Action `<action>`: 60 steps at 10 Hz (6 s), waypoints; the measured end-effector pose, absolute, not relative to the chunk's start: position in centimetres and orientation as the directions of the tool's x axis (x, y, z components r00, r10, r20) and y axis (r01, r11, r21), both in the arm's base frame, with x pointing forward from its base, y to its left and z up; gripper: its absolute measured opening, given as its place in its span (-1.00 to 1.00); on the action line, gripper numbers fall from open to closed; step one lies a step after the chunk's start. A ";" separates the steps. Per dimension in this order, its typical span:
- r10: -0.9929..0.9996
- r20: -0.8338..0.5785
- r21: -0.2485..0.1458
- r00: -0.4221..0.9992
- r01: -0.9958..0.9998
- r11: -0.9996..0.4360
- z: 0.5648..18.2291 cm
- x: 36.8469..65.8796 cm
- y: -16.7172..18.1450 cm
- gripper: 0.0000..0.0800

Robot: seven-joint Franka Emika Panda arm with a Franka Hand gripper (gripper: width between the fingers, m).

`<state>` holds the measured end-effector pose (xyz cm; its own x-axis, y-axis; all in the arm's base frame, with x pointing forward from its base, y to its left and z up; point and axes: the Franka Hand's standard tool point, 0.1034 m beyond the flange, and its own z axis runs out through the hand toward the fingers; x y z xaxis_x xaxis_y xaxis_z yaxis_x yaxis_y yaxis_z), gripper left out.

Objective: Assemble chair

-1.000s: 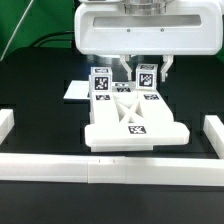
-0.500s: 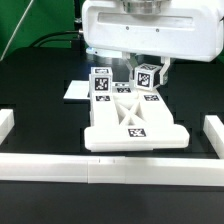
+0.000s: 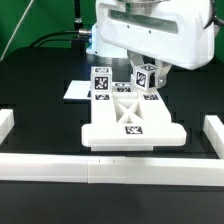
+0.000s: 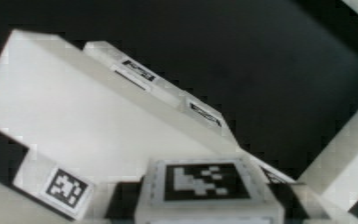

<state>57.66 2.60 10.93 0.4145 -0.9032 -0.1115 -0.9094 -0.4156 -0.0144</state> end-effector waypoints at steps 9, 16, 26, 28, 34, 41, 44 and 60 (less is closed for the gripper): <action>-0.916 -0.124 -0.014 0.380 -0.924 -0.382 10.7 57.6 2.7 0.59; -0.486 -0.113 -0.032 0.866 -0.493 -0.870 11.1 58.0 2.8 0.62; -0.138 -0.098 -0.057 0.986 -0.144 -0.988 10.9 57.9 3.1 -0.33; -0.156 -0.100 -0.059 0.983 -0.163 -0.985 10.8 57.9 2.9 -0.34; -0.515 -0.072 -0.046 0.854 -0.519 -0.854 10.8 58.5 2.6 -0.34; -0.827 -0.084 -0.026 0.557 -0.830 -0.557 10.8 58.7 2.8 -0.33; -0.925 -0.098 -0.013 0.367 -0.930 -0.368 10.7 58.7 3.1 -0.33; -0.980 -0.143 -0.001 0.137 -0.990 -0.139 10.7 58.7 3.8 0.58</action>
Offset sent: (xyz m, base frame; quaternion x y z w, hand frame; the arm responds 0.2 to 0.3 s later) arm 0.0000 0.0000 0.0000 0.0000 0.0000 0.1296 0.9916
